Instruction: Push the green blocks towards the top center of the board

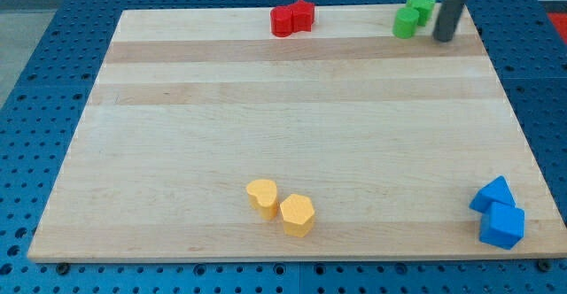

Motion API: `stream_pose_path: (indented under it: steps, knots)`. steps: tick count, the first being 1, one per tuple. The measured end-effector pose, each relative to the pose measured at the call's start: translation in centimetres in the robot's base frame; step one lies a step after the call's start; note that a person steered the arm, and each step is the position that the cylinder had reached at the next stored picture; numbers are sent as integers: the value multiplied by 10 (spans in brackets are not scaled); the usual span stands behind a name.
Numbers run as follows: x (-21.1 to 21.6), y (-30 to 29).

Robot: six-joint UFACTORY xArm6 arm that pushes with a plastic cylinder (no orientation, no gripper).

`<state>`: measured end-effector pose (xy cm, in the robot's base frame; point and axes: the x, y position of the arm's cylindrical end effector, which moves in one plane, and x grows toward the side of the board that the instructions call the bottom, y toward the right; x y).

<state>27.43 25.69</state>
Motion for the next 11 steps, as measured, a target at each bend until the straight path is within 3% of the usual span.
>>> stream_pose_path:
  steps: [1, 2, 3, 5, 7, 11]
  knots:
    - [-31, 44]
    - [-68, 43]
    - [-76, 32]
    - [-72, -5]
    - [-41, -54]
    - [-48, -133]
